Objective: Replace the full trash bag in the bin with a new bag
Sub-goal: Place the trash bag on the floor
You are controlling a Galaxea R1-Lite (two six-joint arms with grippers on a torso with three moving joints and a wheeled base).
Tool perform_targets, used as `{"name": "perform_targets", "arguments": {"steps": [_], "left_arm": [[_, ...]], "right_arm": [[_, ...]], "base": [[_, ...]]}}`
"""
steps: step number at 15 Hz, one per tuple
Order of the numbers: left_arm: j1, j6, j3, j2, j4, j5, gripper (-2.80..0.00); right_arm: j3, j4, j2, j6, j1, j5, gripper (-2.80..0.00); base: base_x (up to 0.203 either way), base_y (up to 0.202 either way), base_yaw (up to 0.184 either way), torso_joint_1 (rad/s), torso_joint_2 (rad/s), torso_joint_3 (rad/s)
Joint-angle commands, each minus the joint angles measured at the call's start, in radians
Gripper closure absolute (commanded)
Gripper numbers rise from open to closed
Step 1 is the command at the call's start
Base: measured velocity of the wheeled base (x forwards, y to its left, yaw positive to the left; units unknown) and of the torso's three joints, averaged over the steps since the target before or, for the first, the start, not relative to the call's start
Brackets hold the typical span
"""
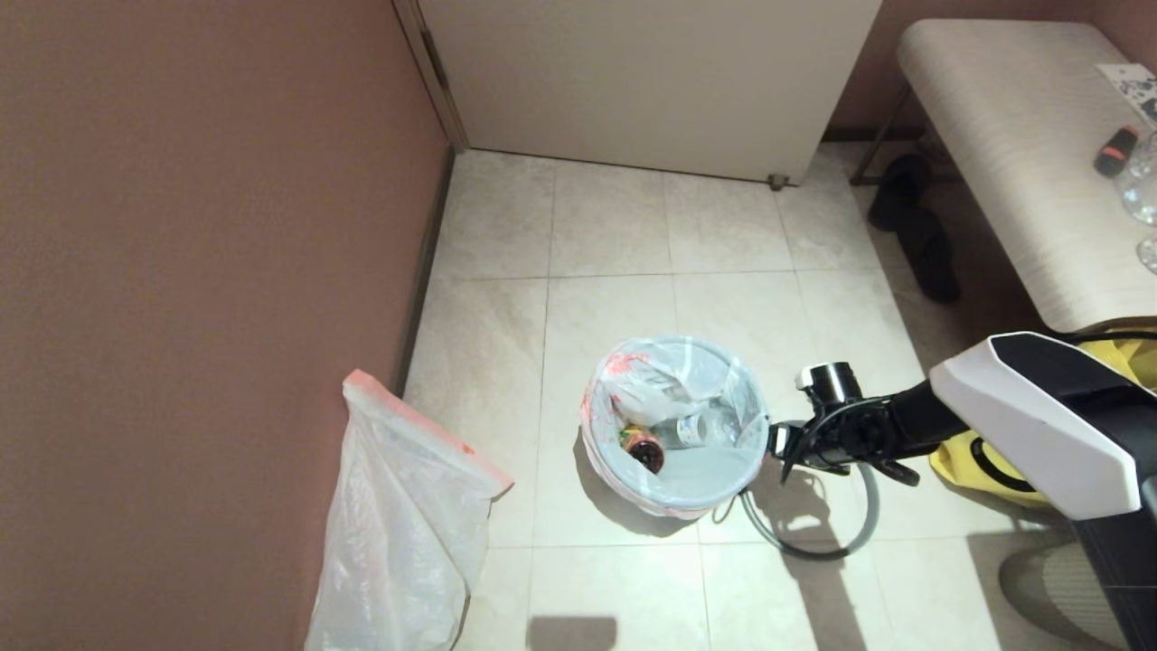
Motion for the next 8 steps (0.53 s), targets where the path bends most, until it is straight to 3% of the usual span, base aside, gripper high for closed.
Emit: {"name": "perform_targets", "arguments": {"steps": [1,3,5,6,8], "left_arm": [[0.000,0.000,0.000,0.001,-0.001,0.000,0.00],[0.000,0.001,0.000,0.001,-0.001,0.000,0.00],[0.000,0.001,0.000,0.001,-0.001,0.000,0.00],[0.000,0.001,0.000,0.001,-0.001,0.000,0.00],[0.000,0.000,0.000,0.001,-0.001,0.000,0.00]], "right_arm": [[-0.033,0.000,0.041,0.002,0.015,-0.024,-2.80],[-0.085,0.002,0.081,0.001,0.038,-0.108,-2.80],[-0.087,0.002,0.065,0.003,0.051,-0.116,-2.80],[-0.089,0.004,0.056,0.003,0.056,-0.117,0.00],[-0.089,0.008,0.039,0.002,0.058,-0.116,0.00]], "base": [[0.000,0.000,0.000,0.000,0.00,0.000],[0.000,0.000,0.000,0.000,0.00,0.000],[0.000,0.000,0.000,0.000,0.00,0.000],[0.000,0.000,0.000,0.000,0.00,0.000],[0.000,0.000,0.000,0.000,0.00,0.000]]}}
